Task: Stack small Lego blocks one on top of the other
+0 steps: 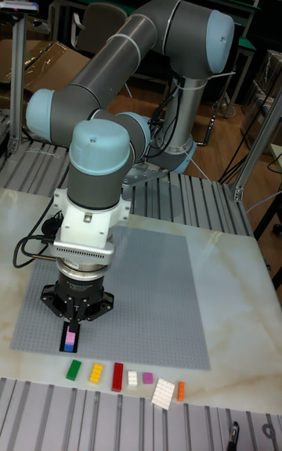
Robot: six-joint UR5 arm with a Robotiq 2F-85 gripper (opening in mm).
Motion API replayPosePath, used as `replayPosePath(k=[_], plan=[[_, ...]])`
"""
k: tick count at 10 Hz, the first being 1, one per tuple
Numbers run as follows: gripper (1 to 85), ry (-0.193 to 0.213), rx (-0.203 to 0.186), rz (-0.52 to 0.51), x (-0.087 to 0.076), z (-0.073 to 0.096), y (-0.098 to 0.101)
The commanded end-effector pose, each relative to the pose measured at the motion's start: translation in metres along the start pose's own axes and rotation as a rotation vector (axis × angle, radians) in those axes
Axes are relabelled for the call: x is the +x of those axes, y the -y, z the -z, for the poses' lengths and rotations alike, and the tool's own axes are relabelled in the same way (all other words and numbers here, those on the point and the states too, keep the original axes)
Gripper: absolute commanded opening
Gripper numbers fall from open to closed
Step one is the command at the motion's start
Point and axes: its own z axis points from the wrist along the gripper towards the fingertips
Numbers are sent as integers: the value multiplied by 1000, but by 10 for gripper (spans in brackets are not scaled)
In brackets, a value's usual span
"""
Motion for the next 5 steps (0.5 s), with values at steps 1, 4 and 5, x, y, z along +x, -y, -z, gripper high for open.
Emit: replayPosePath(k=[1,4,5], plan=[[10,-13,-12,-5,3,11,2],[10,-11,3,-10,1,7,5],[10,-11,7,-13,-1,6,5]])
